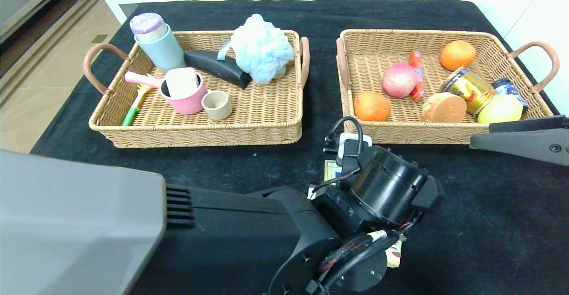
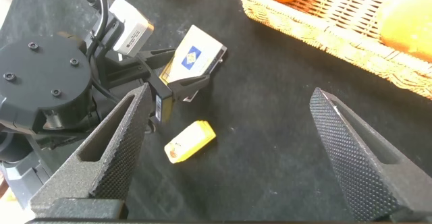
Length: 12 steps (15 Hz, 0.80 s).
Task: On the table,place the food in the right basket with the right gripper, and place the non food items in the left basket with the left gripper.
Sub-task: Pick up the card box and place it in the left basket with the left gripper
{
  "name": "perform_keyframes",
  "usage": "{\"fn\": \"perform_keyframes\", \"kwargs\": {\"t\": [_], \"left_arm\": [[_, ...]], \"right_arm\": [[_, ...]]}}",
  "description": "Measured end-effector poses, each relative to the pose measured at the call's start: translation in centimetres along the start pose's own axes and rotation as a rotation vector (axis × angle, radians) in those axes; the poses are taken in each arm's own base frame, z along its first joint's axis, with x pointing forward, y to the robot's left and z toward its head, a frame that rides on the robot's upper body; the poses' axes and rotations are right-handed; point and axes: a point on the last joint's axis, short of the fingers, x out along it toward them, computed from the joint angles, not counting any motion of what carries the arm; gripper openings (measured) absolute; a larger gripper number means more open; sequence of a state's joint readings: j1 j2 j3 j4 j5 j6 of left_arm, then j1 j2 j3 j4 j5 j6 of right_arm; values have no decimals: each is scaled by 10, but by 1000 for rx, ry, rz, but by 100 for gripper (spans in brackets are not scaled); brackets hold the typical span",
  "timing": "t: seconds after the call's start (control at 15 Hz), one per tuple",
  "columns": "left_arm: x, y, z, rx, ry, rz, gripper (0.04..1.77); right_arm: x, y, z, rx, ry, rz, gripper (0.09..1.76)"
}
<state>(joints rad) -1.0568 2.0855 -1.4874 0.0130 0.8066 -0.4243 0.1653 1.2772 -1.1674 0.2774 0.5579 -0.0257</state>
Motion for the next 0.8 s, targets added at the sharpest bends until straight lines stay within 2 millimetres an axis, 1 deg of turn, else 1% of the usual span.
{"fn": "perform_keyframes", "kwargs": {"t": [0.4,0.8], "left_arm": [[-9,12,3,78,38,37,104],[-30,31,14,155,55,42,103]], "right_arm": [[0,0,0,0,0,0,171],[0,0,-1,2,3,1,171]]}}
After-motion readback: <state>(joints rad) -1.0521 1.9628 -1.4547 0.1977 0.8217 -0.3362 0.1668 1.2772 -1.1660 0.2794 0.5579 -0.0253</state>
